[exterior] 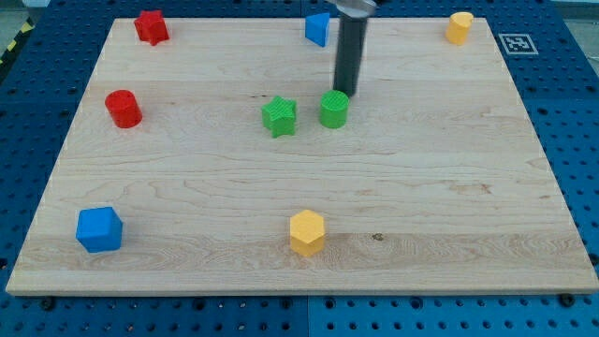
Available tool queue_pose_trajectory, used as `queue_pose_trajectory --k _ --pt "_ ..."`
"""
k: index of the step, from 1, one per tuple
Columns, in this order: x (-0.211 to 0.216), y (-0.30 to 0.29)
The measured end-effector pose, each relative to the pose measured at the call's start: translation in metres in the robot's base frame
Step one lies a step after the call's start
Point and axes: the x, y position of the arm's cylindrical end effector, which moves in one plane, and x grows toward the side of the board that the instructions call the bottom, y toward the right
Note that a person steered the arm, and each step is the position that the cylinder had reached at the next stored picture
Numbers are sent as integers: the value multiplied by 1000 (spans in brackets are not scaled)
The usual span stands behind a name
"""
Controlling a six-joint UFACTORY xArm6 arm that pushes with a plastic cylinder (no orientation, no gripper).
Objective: Push the blue triangle diagonal to the green circle
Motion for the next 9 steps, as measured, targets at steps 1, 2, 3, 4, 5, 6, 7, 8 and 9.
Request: queue_pose_trajectory --k 1,2,3,4,5,6,7,8,9 --pt "-55 -33" --pt "-106 -69" --pt "-114 -75" --pt "-140 -51" --pt "-142 -48" --pt "-135 -48" --pt "-113 -29" --pt "-99 -10" --pt "-88 9"
